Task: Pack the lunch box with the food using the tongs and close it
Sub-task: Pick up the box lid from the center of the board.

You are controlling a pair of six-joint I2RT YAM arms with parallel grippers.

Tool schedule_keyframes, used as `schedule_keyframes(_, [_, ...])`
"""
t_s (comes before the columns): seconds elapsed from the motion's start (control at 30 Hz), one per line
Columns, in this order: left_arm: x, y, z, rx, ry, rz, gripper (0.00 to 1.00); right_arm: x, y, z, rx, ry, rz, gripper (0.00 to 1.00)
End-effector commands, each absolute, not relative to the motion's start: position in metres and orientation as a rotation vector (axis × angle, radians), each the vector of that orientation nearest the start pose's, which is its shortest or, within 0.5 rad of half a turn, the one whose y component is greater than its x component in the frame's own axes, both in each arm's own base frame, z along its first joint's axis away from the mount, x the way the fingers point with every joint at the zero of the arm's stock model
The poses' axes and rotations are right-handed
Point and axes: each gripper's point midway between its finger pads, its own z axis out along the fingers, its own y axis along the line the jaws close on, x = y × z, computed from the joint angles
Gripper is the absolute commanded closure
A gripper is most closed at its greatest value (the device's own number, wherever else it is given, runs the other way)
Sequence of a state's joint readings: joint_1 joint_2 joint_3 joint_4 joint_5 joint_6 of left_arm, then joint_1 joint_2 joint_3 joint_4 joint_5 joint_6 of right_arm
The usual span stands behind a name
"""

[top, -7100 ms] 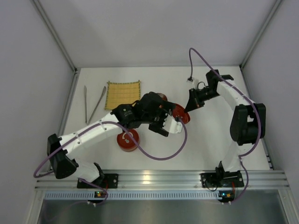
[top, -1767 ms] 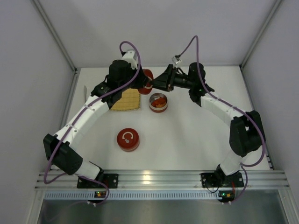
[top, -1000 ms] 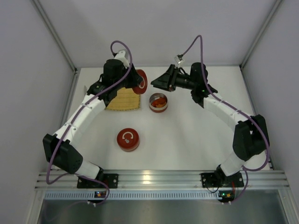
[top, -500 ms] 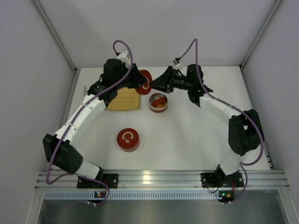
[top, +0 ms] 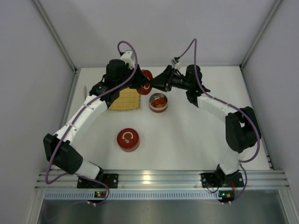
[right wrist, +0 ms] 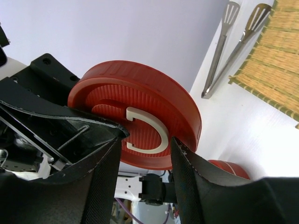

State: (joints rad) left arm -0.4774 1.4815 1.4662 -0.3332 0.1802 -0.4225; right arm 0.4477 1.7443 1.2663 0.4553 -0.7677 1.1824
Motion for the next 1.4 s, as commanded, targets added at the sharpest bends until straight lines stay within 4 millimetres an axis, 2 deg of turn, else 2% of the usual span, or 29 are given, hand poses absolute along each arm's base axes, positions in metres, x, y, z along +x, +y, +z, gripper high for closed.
schedule_keyframes(0.0, [0.372,-0.276,0.358,0.289,1.848,-0.839,1.0,0.368,0.358,0.33,-0.083,1.778,1.862,0.55])
schedule_keyframes(0.1, [0.372,-0.278,0.359,0.314,1.841,-0.789,1.0,0.364,0.357,0.335,-0.078,1.729,1.925,0.58])
schedule_keyframes(0.37, [0.386,-0.26,0.355,0.285,1.845,-0.594,1.0,0.352,0.352,0.352,-0.087,1.612,2.028,0.7])
schedule_keyframes(0.47, [0.386,-0.262,0.357,0.32,1.83,-0.577,1.0,0.349,0.351,0.356,-0.102,1.583,2.045,0.73])
schedule_keyframes(0.5, [0.389,-0.257,0.359,0.302,1.823,-0.538,1.0,0.349,0.35,0.358,-0.102,1.573,2.049,0.73])
schedule_keyframes(0.73, [0.389,-0.258,0.372,0.409,1.745,-0.387,1.0,0.341,0.348,0.368,-0.132,1.52,2.07,0.82])
schedule_keyframes(0.83, [0.389,-0.257,0.371,0.439,1.727,-0.329,1.0,0.338,0.345,0.372,-0.144,1.501,2.077,0.83])
schedule_keyframes(1.0, [0.385,-0.26,0.371,0.512,1.691,-0.254,1.0,0.335,0.344,0.379,-0.164,1.47,2.086,0.83])
schedule_keyframes(1.13, [0.371,-0.27,0.375,0.634,1.617,-0.161,1.0,0.337,0.344,0.382,-0.162,1.456,2.096,0.83])
schedule_keyframes(1.23, [0.363,-0.271,0.382,0.66,1.573,-0.117,1.0,0.337,0.344,0.385,-0.159,1.445,2.098,0.84])
schedule_keyframes(1.37, [0.358,-0.271,0.388,0.613,1.579,-0.168,1.0,0.337,0.343,0.39,-0.15,1.424,2.115,0.83])
